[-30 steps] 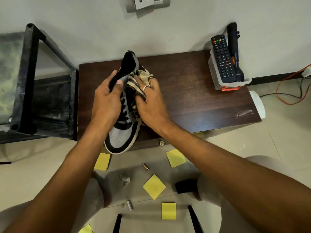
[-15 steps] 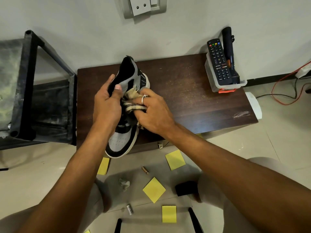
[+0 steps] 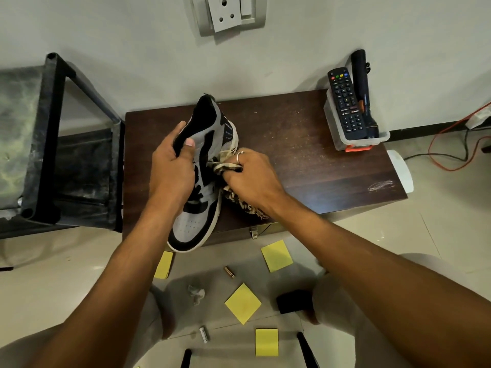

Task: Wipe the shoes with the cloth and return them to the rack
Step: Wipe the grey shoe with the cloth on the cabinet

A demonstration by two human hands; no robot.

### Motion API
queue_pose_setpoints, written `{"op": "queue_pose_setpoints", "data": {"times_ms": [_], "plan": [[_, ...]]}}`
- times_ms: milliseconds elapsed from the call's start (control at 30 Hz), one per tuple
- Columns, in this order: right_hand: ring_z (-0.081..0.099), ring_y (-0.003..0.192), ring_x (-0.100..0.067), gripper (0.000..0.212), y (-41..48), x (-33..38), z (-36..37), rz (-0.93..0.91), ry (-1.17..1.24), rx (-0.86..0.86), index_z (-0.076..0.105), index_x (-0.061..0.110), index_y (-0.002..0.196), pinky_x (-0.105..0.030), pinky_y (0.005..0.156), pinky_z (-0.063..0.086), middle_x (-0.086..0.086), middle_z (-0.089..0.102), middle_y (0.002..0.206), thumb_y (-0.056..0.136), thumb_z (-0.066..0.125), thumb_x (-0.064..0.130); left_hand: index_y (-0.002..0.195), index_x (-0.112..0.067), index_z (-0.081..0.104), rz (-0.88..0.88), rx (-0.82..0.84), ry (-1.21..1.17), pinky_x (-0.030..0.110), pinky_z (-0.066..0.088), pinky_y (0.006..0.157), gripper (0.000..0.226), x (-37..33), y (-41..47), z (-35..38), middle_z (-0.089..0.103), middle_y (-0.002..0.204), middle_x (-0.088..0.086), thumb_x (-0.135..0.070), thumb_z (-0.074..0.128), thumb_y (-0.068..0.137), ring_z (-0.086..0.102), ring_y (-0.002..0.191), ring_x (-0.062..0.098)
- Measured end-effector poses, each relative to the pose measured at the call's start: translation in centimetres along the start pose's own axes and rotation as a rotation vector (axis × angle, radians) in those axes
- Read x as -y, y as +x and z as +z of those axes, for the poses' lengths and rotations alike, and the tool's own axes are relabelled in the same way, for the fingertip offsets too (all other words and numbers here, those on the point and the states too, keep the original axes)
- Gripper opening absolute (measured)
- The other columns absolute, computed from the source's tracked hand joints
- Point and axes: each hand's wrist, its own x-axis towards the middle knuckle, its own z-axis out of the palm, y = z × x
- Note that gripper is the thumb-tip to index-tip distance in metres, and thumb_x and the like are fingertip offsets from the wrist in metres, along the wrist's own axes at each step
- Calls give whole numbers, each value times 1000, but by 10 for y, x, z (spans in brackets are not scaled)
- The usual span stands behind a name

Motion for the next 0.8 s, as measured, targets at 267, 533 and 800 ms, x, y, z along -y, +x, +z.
{"op": "queue_pose_setpoints", "data": {"times_ms": [267, 533, 800], "plan": [[59, 87, -6, 19, 18, -7, -20, 59, 191, -284, 73, 15, 107, -8, 71, 45, -1, 60, 107, 95, 59, 10, 140, -35, 59, -13, 25, 32, 38, 50, 107, 35, -3, 9, -13, 68, 125, -11, -28, 54, 105, 64, 117, 5], [64, 95, -17, 19, 18, -13, -5, 82, 201, -225, 73, 11, 105, -39, 87, 57, -4, 64, 109, 90, 62, 10, 141, -39, 55, 51, 90, 183, 39, 50, 107, 39, -10, -9, -9, 64, 132, -13, -33, 57, 102, 61, 121, 5], [61, 102, -7, 24, 2, -12, -6, -30, 156, -73, 77, 13, 110, -10, 87, 48, 8, 61, 114, 87, 70, 9, 137, -22, 47, 54, 38, 480, 25, 45, 83, 79, -35, -12, -10, 58, 132, -4, -61, 80, 76, 57, 112, 10]]}}
